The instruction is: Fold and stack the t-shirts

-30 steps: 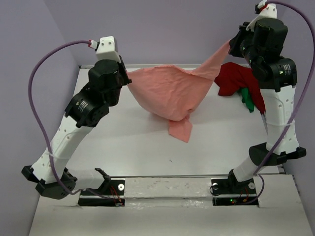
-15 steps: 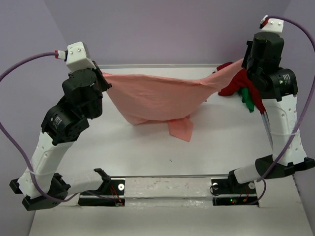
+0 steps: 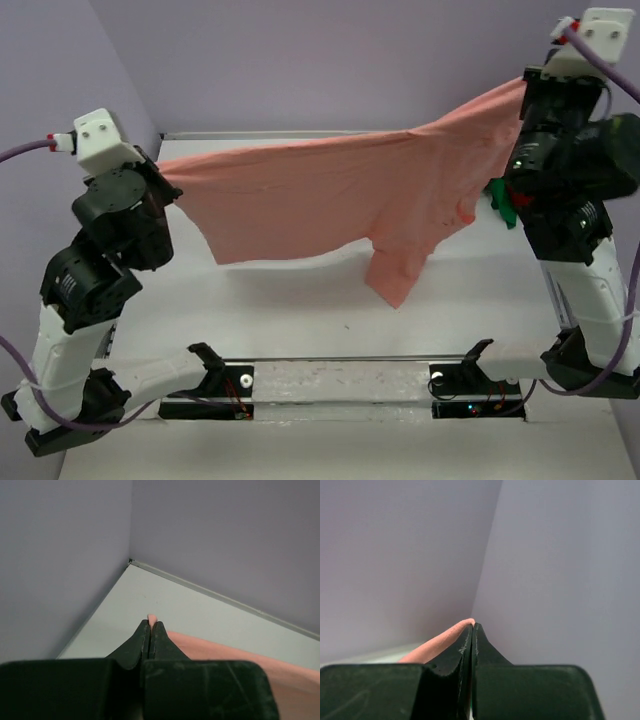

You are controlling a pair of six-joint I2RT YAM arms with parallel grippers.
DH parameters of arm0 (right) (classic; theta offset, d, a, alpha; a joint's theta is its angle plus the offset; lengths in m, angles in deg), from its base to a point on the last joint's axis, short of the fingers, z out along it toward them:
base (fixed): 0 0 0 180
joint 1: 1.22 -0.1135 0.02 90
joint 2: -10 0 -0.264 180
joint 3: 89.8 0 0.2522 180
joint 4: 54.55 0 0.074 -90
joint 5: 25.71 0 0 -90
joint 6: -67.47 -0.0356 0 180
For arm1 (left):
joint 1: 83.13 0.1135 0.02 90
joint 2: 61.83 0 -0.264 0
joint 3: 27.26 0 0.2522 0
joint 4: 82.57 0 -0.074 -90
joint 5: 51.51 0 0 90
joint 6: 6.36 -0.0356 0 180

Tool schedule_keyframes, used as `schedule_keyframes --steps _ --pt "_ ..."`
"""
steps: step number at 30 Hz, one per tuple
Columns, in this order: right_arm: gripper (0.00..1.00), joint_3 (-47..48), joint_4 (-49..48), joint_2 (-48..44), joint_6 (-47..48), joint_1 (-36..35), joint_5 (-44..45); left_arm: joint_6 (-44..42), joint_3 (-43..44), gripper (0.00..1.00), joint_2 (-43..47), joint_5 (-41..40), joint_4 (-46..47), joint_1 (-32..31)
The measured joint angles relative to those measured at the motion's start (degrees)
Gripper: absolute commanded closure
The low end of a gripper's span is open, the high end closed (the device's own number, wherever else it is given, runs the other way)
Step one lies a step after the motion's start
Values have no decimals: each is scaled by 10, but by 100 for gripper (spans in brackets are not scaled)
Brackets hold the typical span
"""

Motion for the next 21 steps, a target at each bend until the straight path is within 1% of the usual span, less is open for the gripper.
schedule_keyframes --steps 1,2,3,4,7,9,11,14,18,21 --pt "100 -2 -92 -8 85 -34 15 -6 3 100 10 -1 3 0" --pt "100 -2 -169 -16 148 -55 28 -11 9 100 18 -1 6 0" --pt "100 -2 -207 -28 180 -65 38 -15 15 100 24 0 11 0" --pt "100 -2 -233 -40 193 -68 44 -17 20 100 29 3 16 0" --pt "100 -17 -251 -81 200 -68 73 -28 29 100 49 27 40 -3" --pt "100 -30 -263 -98 200 -68 77 -30 39 100 47 37 45 -5" --pt "100 -42 -257 -105 180 -70 79 -34 42 100 34 45 49 -6" --pt "100 -57 -202 -99 132 -72 68 -45 29 100 11 47 56 -6" --pt "100 -64 -86 -75 37 -75 24 -56 15 100 -22 50 60 -5" --pt "100 -71 -30 -51 -12 -76 -11 -56 14 100 -46 68 63 -1"
